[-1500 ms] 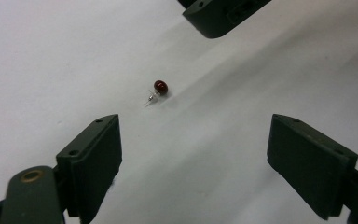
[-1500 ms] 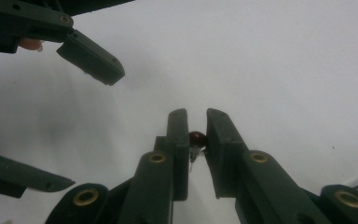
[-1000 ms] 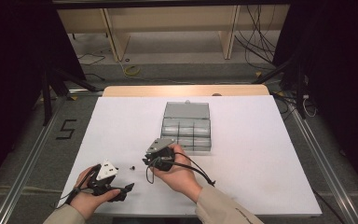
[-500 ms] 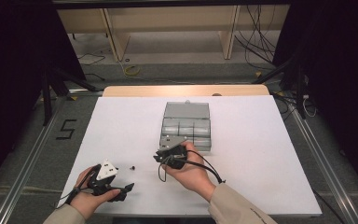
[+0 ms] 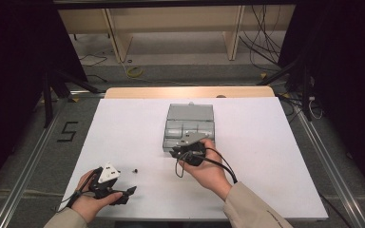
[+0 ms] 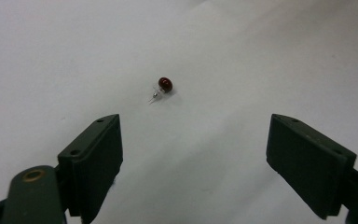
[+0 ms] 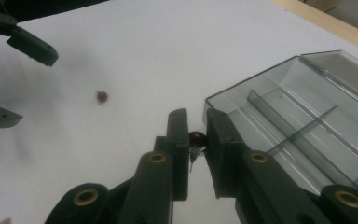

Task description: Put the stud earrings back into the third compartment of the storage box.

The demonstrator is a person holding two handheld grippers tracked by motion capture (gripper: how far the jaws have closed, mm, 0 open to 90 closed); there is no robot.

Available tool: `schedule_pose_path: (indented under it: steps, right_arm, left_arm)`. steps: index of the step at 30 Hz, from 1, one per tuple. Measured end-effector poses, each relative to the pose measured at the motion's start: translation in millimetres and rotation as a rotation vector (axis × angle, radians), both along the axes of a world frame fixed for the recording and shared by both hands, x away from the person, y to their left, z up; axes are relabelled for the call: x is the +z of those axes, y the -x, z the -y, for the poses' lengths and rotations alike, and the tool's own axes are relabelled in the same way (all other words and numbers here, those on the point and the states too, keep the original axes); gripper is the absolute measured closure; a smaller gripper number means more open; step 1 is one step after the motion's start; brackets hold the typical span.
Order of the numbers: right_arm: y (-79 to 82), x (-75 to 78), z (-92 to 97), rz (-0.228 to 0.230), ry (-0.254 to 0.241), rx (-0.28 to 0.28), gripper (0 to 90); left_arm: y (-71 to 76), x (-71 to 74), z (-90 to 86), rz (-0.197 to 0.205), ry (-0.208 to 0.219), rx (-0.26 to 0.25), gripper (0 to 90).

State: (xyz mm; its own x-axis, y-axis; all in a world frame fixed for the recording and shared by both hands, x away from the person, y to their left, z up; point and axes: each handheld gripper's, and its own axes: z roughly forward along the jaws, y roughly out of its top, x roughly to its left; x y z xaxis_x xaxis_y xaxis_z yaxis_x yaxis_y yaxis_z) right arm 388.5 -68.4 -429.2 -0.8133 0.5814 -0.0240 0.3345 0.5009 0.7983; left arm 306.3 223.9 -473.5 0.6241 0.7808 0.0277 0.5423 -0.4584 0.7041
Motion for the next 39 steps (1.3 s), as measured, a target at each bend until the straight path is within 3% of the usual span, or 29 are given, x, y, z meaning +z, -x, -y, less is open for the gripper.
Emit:
schedule_pose_path:
  steps: [15, 39]
  right_arm:
    - [-21.5, 10.1, 38.9, 0.015, -0.035, -0.120, 80.0]
    - [-44.4, 5.8, 63.0, 0.019, -0.024, -0.228, 80.0]
  left_arm:
    - [-0.6, 0.7, -0.6, -0.005, 0.004, 0.000, 17.8]
    - [-0.7, 0.7, -0.3, 0.003, 0.002, 0.001, 18.5]
